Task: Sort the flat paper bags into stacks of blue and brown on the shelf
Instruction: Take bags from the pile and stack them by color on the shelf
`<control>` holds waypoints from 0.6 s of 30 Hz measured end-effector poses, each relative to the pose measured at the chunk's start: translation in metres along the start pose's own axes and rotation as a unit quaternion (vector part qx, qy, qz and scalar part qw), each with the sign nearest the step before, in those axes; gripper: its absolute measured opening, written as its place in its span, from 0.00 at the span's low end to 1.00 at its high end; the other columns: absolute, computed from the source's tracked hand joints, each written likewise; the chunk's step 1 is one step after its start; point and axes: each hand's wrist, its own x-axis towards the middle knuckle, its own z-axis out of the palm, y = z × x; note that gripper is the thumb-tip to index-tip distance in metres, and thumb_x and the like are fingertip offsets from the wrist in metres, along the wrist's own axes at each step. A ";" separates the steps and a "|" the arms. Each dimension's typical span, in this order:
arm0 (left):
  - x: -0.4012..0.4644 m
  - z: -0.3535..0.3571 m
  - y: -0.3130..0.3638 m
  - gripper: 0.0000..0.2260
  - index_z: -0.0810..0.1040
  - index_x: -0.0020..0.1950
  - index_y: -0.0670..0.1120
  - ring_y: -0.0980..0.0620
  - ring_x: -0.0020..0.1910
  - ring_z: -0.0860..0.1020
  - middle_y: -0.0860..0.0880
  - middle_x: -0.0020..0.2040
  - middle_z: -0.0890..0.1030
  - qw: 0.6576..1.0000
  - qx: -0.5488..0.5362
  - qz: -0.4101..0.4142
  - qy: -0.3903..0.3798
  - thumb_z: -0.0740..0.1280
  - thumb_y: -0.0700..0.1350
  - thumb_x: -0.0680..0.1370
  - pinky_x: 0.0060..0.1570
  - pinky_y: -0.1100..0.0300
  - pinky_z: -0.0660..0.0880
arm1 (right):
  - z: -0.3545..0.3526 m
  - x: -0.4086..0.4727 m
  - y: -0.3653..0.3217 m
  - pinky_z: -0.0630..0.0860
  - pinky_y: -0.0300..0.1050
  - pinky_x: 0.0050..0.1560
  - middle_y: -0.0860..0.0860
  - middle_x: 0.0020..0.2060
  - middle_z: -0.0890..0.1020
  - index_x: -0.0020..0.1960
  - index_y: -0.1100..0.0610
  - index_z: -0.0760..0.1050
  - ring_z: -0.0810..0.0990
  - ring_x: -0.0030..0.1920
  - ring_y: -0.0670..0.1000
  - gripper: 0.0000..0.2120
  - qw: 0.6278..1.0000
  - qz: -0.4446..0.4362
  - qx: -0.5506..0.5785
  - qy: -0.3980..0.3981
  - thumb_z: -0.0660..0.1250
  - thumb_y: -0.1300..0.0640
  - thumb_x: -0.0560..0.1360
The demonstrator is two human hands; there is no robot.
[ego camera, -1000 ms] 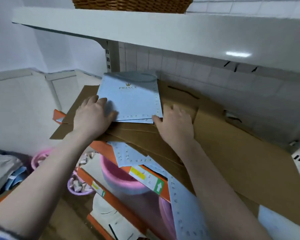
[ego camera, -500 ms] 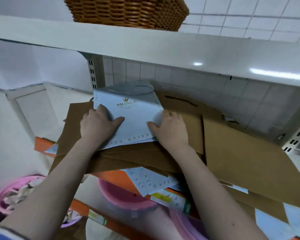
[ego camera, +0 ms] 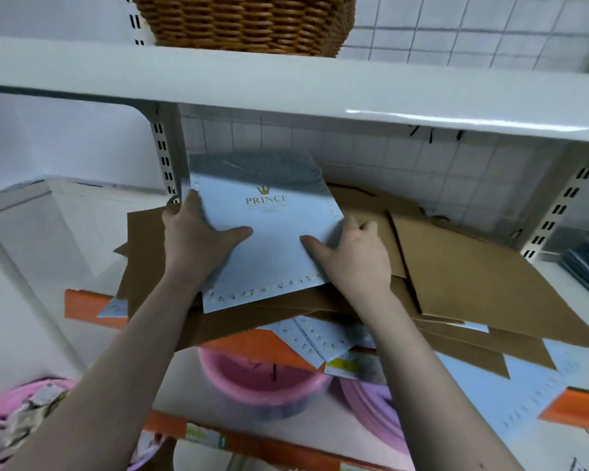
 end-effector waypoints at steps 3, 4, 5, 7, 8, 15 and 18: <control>-0.008 0.000 0.010 0.30 0.70 0.61 0.44 0.51 0.50 0.69 0.43 0.60 0.73 1.000 -0.017 0.010 -0.006 0.77 0.54 0.65 0.48 0.57 0.67 | -0.012 -0.014 0.006 0.68 0.47 0.47 0.57 0.54 0.70 0.60 0.61 0.69 0.73 0.55 0.61 0.31 0.999 0.021 0.002 0.024 0.64 0.36 0.72; -0.012 0.000 0.015 0.29 0.71 0.60 0.43 0.51 0.49 0.69 0.43 0.59 0.73 1.000 -0.023 0.012 -0.010 0.77 0.53 0.65 0.48 0.57 0.68 | -0.017 -0.018 0.010 0.67 0.47 0.47 0.57 0.54 0.70 0.60 0.61 0.69 0.73 0.55 0.61 0.31 0.999 0.026 0.002 0.030 0.64 0.36 0.72; -0.017 0.002 0.019 0.28 0.71 0.58 0.43 0.51 0.49 0.70 0.43 0.59 0.74 0.999 -0.029 0.013 -0.016 0.77 0.54 0.66 0.47 0.57 0.68 | -0.022 -0.023 0.015 0.66 0.47 0.46 0.57 0.54 0.70 0.61 0.61 0.68 0.73 0.56 0.60 0.31 0.999 0.029 -0.001 0.035 0.64 0.36 0.72; -0.028 0.009 0.028 0.27 0.72 0.56 0.42 0.48 0.50 0.74 0.42 0.57 0.75 0.999 -0.035 0.022 -0.024 0.77 0.55 0.65 0.48 0.55 0.71 | -0.035 -0.033 0.028 0.67 0.48 0.48 0.58 0.54 0.70 0.61 0.61 0.69 0.73 0.56 0.61 0.30 0.998 0.033 -0.006 0.046 0.64 0.37 0.73; -0.034 0.014 0.034 0.27 0.73 0.55 0.42 0.45 0.51 0.76 0.42 0.56 0.76 0.999 -0.035 0.033 -0.024 0.77 0.55 0.64 0.49 0.53 0.73 | -0.042 -0.038 0.037 0.68 0.48 0.50 0.58 0.54 0.70 0.60 0.62 0.69 0.73 0.56 0.61 0.30 0.998 0.036 -0.005 0.052 0.64 0.37 0.73; -0.106 0.071 0.116 0.30 0.73 0.58 0.39 0.41 0.52 0.75 0.40 0.56 0.74 0.995 -0.009 0.083 -0.045 0.76 0.57 0.65 0.51 0.51 0.73 | -0.102 -0.072 0.136 0.68 0.49 0.52 0.57 0.53 0.71 0.60 0.61 0.70 0.73 0.56 0.61 0.28 0.995 0.061 -0.003 0.081 0.63 0.38 0.74; -0.152 0.109 0.158 0.27 0.73 0.57 0.39 0.43 0.50 0.73 0.42 0.54 0.72 0.993 -0.019 0.104 -0.059 0.76 0.55 0.67 0.46 0.56 0.69 | -0.136 -0.088 0.195 0.68 0.49 0.54 0.58 0.54 0.72 0.60 0.61 0.70 0.72 0.57 0.60 0.26 0.993 0.073 -0.014 0.094 0.63 0.40 0.74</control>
